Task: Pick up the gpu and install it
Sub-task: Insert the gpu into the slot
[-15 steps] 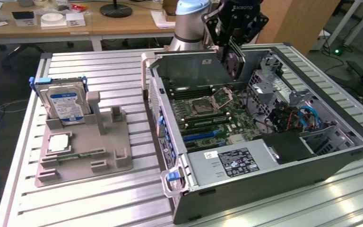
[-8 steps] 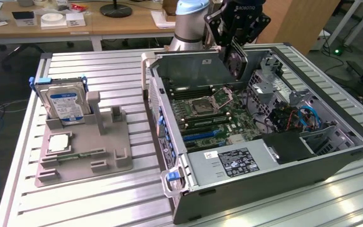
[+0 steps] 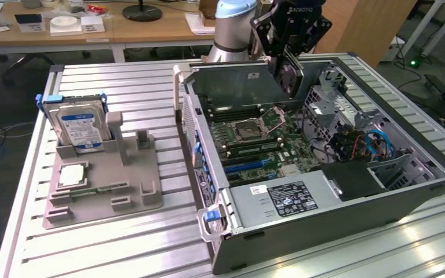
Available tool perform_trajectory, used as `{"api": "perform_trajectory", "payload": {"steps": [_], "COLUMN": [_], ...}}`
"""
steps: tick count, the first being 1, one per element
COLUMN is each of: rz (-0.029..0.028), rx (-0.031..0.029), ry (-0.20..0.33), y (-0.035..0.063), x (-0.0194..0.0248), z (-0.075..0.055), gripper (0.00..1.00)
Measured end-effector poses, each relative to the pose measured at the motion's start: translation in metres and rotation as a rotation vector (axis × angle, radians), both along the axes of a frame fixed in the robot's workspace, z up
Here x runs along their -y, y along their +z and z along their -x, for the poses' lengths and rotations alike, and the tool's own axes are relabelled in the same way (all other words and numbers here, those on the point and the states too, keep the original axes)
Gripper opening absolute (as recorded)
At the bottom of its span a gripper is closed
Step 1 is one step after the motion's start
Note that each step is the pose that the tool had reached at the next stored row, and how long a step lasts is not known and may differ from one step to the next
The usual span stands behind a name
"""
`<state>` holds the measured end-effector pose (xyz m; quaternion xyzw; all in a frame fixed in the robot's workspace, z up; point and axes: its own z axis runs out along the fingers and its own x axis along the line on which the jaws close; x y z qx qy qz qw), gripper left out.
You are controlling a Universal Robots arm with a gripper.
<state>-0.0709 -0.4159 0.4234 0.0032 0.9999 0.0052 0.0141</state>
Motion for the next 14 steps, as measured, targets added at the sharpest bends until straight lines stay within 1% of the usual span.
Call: {"api": "perform_trajectory", "payload": {"steps": [5, 14], "rz": [0.0, 0.0], "rx": [0.0, 0.0], "ry": [0.009, 0.062], "y": [0.0, 0.0], "x": [0.0, 0.0004], "z": [0.0, 0.0], "gripper": [0.28, 0.28]}}
